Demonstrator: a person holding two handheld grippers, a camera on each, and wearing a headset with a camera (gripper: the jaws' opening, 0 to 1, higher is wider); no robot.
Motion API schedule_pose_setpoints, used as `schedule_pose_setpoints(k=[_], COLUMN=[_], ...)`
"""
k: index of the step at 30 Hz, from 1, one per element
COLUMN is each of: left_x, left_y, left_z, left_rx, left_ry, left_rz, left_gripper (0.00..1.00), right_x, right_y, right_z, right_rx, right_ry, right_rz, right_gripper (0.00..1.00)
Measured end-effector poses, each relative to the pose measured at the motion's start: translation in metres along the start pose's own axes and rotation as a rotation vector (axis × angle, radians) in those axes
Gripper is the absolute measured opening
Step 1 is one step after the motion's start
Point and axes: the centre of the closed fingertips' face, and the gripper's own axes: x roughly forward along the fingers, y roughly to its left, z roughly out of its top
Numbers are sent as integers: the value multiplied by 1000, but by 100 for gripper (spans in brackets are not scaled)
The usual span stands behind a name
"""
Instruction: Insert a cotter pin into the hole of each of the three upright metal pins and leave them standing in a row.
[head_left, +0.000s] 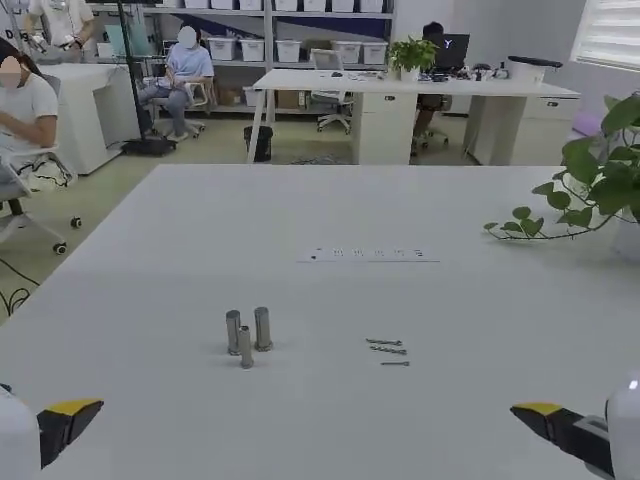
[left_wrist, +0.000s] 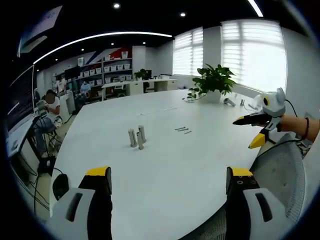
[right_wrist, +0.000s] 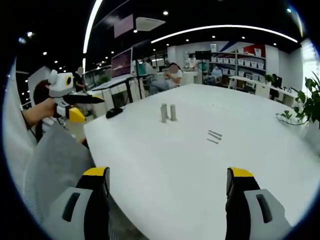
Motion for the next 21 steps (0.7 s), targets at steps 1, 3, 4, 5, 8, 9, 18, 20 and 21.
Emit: schedule_pose_setpoints(k=[1, 3, 4, 5, 8, 9, 18, 20, 21], left_x=[0, 0, 0, 0, 0, 0, 1, 1, 1], left_y=[0, 0, 0, 0, 0, -1, -2, -2, -2], left_z=[0, -1, -1, -1, -1, -2, -3, -2, -2], left_rx=[0, 3, 4, 6, 6, 6, 12, 13, 12], left_ry=[1, 3, 4, 4, 5, 6, 10, 8, 8], left_rz=[0, -2, -1, -1, -4, -4, -10, -9, -8], left_gripper=[95, 94, 94, 94, 94, 94, 93, 92, 91], right_x=[0, 1, 1, 1, 0, 0, -1, -2, -2], right_y=[0, 1, 1, 1, 2, 3, 3, 3, 3], right_z=[0, -1, -1, -1, -1, -1, -1, 0, 0], right_rx=[0, -2, -3, -3, -4, -6, -13, -16, -17], right_ry=[1, 6, 7, 8, 6, 5, 4, 2, 2], right_rz=[0, 1, 1, 1, 1, 1, 2, 2, 2], right_gripper=[98, 98, 98, 98, 98, 98, 98, 98, 98])
